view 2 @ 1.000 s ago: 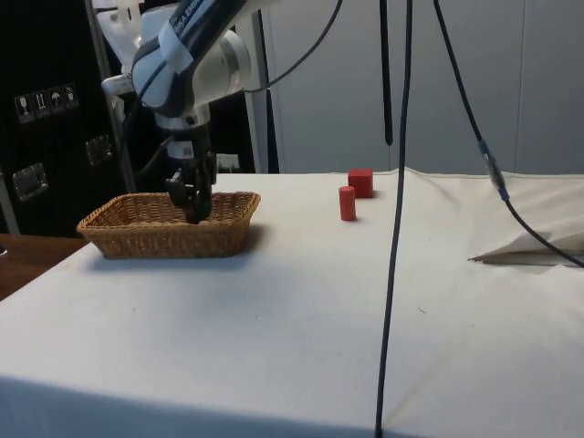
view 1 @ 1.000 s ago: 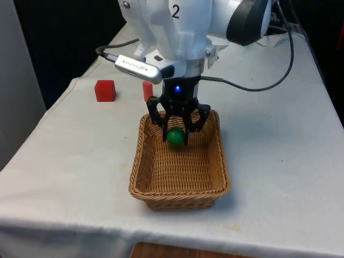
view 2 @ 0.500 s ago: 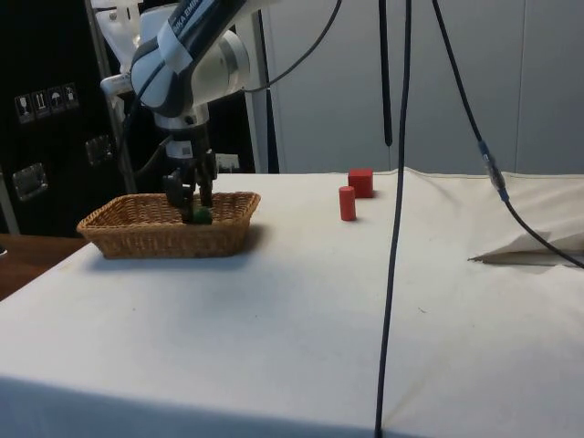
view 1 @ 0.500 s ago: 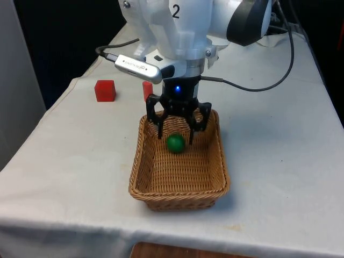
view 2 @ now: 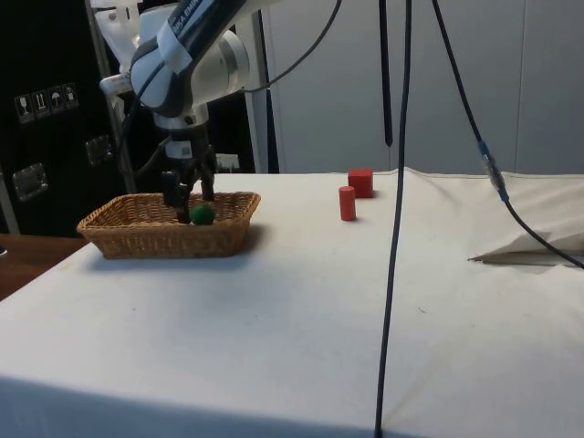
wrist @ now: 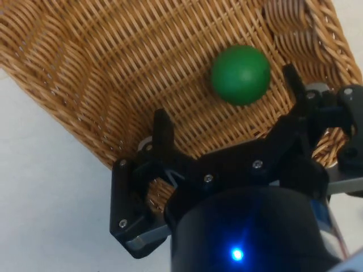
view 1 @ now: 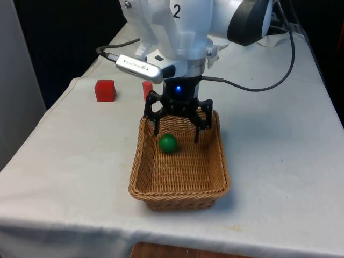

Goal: Pick up the object to the left of the cylinder and place it into the basket.

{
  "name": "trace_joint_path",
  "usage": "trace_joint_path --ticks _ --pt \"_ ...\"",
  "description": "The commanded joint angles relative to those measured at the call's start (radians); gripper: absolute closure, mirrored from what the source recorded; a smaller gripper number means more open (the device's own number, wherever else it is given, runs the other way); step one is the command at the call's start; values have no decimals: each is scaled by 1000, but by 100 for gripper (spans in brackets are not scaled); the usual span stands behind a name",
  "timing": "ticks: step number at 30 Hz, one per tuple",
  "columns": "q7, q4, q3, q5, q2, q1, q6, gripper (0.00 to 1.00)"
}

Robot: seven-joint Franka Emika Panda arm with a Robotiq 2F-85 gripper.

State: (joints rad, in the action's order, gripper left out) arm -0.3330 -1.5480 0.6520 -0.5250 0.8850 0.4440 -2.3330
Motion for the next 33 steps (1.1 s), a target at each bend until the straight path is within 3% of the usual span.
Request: trace_joint_path --ticks 1,3,4,5,9,12,13,14,22,23,24,30,31,32,33 --pt "4 -5 5 5 -5 6 2 0" --pt "2 -13 9 5 -12 11 3 0" --pt "0 -1 4 0 -2 5 3 0" --pt "1 -18 12 5 -17 15 4 0" --pt "-2 -47 30 9 -50 33 13 0" --pt "-3 -70 35 16 -74 41 11 0" --pt "0 -60 29 15 -68 34 17 0" --pt "-3 -77 34 19 -81 43 10 0" --pt "-2 -124 50 34 -146 64 16 0" --pt "-4 -111 40 26 -132 52 17 0" --pt "-1 -128 52 38 -154 67 18 0" --pt "10 -156 60 70 -214 82 32 0" --pt "5 -151 50 65 -215 73 35 0" --pt "13 -163 61 79 -232 85 37 0" --pt "14 -167 62 83 -240 87 38 0"
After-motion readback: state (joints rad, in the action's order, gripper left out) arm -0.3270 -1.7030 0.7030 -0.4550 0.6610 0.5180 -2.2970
